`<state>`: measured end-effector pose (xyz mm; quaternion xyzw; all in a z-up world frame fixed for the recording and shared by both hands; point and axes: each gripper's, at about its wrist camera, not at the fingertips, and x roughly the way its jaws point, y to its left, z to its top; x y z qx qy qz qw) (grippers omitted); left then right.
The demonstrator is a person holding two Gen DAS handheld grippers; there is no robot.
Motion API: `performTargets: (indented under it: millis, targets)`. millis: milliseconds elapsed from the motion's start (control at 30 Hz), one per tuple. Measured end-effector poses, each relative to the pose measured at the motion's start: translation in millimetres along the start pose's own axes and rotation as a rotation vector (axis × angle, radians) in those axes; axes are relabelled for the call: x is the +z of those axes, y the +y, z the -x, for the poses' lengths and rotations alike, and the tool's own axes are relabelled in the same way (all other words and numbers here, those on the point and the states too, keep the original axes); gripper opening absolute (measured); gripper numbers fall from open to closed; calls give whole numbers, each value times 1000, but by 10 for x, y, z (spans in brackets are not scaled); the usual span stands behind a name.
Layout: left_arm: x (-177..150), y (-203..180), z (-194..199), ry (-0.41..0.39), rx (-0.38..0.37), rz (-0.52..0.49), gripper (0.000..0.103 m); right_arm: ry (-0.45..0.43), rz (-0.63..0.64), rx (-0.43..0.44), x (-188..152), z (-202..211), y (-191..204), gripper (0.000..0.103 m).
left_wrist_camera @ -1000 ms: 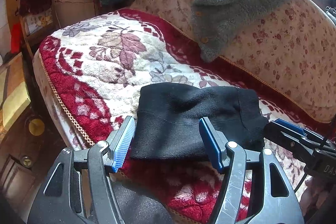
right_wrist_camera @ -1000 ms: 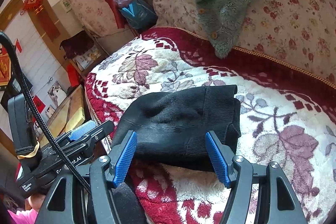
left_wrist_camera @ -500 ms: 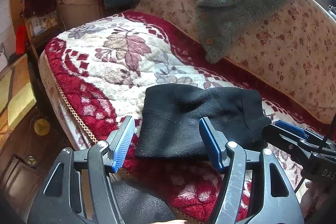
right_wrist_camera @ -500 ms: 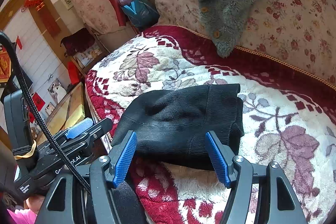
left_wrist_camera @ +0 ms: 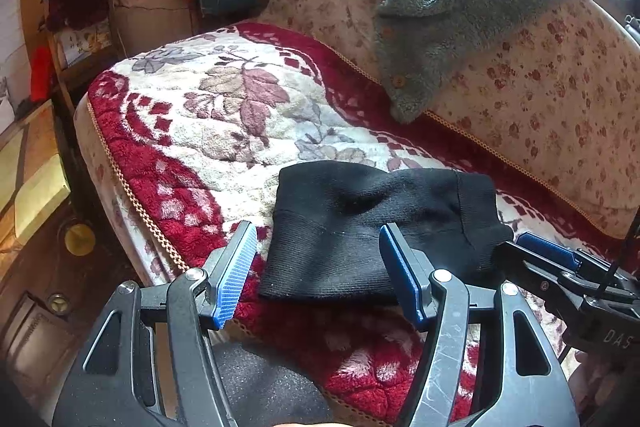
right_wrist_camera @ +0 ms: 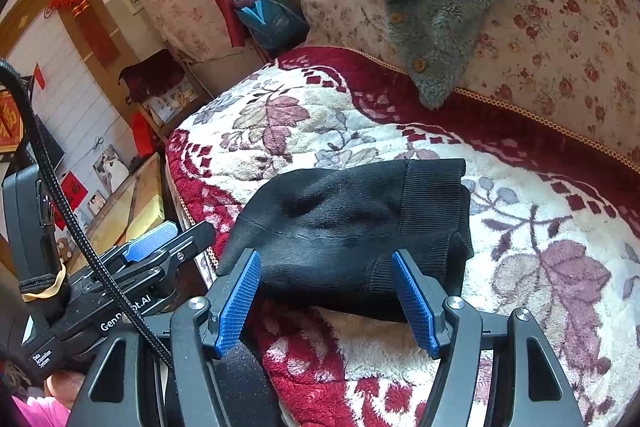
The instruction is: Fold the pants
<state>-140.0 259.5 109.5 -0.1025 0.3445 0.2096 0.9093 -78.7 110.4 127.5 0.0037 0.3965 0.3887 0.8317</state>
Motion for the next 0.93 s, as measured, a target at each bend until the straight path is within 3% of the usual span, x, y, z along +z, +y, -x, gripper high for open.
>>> performTargets:
  millis: [667, 933]
  targets:
    - [35, 50, 108, -35, 27, 4, 64, 9, 12, 2, 7, -14, 70, 66]
    - [18, -376, 148, -5, -62, -48, 64, -29, -28, -28, -48, 268, -186, 66]
